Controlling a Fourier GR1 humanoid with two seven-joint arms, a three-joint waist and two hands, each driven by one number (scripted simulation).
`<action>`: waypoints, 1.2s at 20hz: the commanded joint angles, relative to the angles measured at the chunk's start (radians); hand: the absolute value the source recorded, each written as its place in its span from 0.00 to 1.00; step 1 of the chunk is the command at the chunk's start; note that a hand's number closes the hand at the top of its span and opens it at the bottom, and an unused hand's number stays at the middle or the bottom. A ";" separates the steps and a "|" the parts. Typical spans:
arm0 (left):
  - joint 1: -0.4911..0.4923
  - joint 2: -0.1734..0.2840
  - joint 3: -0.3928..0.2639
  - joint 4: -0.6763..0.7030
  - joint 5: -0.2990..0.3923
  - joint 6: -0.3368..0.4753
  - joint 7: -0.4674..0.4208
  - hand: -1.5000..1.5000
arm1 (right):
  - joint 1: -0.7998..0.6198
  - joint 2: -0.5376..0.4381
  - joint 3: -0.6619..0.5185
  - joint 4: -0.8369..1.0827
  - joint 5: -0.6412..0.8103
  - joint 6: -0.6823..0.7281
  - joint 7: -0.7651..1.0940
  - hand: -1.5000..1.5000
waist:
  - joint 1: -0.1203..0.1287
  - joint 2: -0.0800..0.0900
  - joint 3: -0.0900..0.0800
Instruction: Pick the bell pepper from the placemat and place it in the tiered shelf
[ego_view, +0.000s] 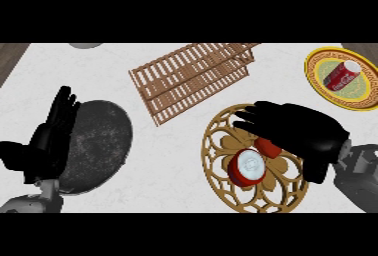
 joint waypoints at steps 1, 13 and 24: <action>-0.015 0.021 0.039 -0.007 0.028 -0.034 0.051 0.50 | 0.023 0.076 0.027 0.143 0.135 -0.092 -0.059 0.00 | 0.006 0.001 0.000; 0.022 -0.050 0.032 0.016 -0.046 -0.042 -0.025 0.50 | 0.090 0.150 -0.045 0.306 0.331 -0.165 -0.264 0.00 | 0.001 0.000 0.000; -0.009 -0.062 0.055 -0.070 -0.088 -0.038 0.085 0.50 | 0.132 0.198 -0.171 0.356 0.411 -0.199 -0.424 0.00 | -0.003 -0.001 0.000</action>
